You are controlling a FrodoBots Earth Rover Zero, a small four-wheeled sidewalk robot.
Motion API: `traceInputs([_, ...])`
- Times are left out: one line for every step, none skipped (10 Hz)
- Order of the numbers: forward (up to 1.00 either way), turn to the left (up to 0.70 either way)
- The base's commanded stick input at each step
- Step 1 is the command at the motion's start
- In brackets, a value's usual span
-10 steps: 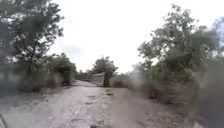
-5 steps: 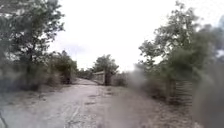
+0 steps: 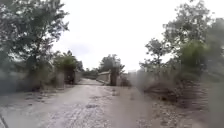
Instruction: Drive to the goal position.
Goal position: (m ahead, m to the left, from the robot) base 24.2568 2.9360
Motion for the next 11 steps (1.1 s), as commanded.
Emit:
traceInputs([0.45, 0.00])
traceInputs([0.45, 0.00])
traceInputs([0.45, 0.00])
traceInputs([0.45, 0.00])
traceInputs([0.45, 0.00])
traceInputs([0.45, 0.00])
traceInputs([0.45, 0.00])
traceInputs([0.45, 0.00])
traceInputs([0.45, 0.00])
traceInputs([0.45, 0.00])
traceInputs([0.45, 0.00])
